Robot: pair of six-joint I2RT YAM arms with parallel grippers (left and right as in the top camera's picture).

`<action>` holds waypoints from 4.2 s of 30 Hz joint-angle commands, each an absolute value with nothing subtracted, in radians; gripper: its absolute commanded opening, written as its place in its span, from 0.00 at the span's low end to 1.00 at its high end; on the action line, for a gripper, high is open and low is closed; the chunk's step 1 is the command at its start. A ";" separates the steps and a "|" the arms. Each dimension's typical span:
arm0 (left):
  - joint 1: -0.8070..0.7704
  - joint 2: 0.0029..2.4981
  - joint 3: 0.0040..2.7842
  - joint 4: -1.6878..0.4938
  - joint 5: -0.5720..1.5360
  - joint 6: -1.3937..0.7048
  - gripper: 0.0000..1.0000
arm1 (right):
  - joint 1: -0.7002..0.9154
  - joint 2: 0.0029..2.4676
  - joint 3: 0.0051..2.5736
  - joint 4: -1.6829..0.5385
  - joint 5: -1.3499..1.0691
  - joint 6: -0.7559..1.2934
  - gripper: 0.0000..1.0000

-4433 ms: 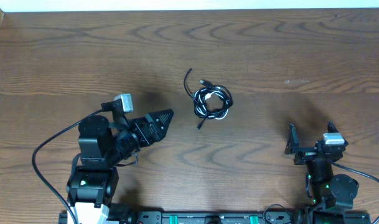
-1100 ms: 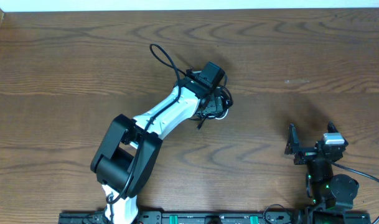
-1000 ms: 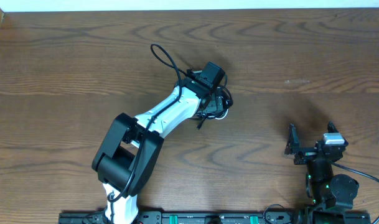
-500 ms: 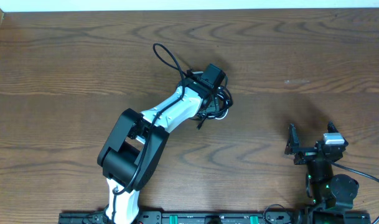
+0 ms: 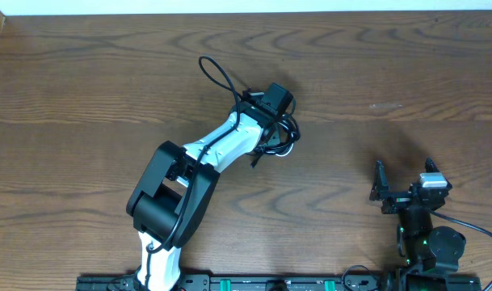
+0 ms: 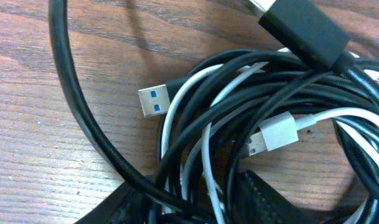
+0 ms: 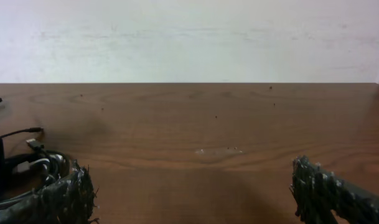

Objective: Untangle cables
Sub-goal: 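Lower the left gripper and grasp a black cable loop in the bundle, then lift the bundle with the left gripper and move right gripper toward it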

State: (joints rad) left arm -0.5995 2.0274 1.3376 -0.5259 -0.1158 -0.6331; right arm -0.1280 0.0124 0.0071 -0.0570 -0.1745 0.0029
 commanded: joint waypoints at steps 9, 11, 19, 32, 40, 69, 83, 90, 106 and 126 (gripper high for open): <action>-0.601 2.039 1.358 -0.527 -0.147 -0.641 0.31 | -0.133 0.007 0.006 -0.063 -0.167 -0.009 0.99; -0.601 2.039 1.358 -0.527 -0.147 -0.641 0.27 | -0.133 0.007 0.006 -0.063 -0.167 -0.009 0.99; -0.601 2.039 1.358 -0.528 -0.147 -0.641 0.08 | -0.133 0.007 0.006 -0.063 -0.167 -0.009 0.99; -0.601 1.872 1.358 -0.573 -0.146 -0.640 0.08 | -0.133 0.007 0.006 -0.063 -0.167 -0.009 0.99; -0.601 1.733 1.358 -0.651 -0.142 -0.640 0.08 | -0.133 0.007 0.006 -0.063 -0.167 -0.009 0.99; -0.725 1.734 1.293 -0.748 -0.170 -0.918 0.08 | -0.132 0.007 0.006 -0.060 -0.222 0.361 0.99; -0.726 1.787 1.247 -0.714 -0.155 -1.161 0.08 | -0.131 0.007 0.006 -0.040 -0.714 1.211 0.99; -0.727 1.797 1.246 -0.712 -0.088 -1.169 0.08 | -0.131 0.007 0.006 -0.047 -0.694 1.208 0.88; -0.735 1.797 1.247 -0.641 0.128 -1.064 0.07 | -0.076 0.109 0.005 -0.061 -0.784 1.208 0.96; -0.857 1.735 1.247 -0.558 0.073 -1.006 0.07 | 0.038 0.561 0.006 0.167 -0.701 1.268 0.79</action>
